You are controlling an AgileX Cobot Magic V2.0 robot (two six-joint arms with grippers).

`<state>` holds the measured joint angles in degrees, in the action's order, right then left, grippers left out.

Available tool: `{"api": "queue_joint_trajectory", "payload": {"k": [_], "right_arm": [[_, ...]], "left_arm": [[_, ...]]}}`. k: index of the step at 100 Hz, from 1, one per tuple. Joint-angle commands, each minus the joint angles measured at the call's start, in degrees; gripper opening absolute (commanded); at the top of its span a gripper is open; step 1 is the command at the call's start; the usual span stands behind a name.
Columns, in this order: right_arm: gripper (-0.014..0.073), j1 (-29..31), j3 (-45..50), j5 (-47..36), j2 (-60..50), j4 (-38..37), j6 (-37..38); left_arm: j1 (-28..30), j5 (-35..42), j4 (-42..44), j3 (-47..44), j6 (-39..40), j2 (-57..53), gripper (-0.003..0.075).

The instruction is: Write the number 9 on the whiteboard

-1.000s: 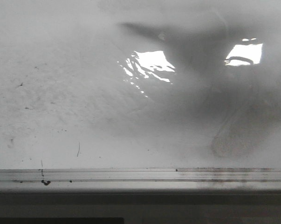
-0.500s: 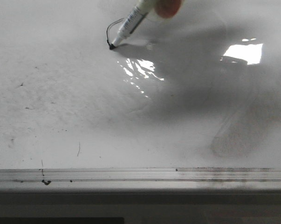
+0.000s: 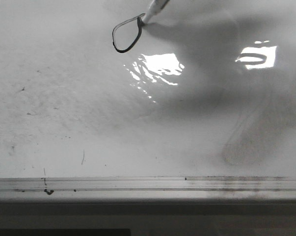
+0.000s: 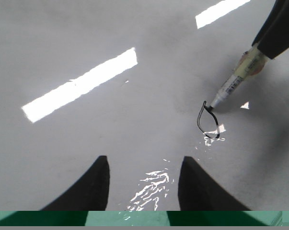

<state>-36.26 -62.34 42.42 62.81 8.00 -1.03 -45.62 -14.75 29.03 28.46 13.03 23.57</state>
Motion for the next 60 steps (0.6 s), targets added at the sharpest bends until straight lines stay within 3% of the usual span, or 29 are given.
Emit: {"api": "queue_joint_trajectory", "payload": {"k": [1, 19, 60], "right_arm": [[-0.0042, -0.52, 1.77, 1.48, 0.18, -0.07, 0.16], [-0.0042, -3.19, 3.91, 0.29, 0.18, 1.64, 0.16], [-0.0042, -9.17, 0.13, 0.58, 0.25, 3.97, 0.16]], "left_arm": [[0.02, 5.06, -0.48, 1.18, 0.57, 0.75, 0.0314], [0.02, 8.01, -2.59, -1.34, 0.57, 3.07, 0.0314], [-0.19, 28.93, -0.79, -5.46, 0.57, 22.60, 0.0314]]}}
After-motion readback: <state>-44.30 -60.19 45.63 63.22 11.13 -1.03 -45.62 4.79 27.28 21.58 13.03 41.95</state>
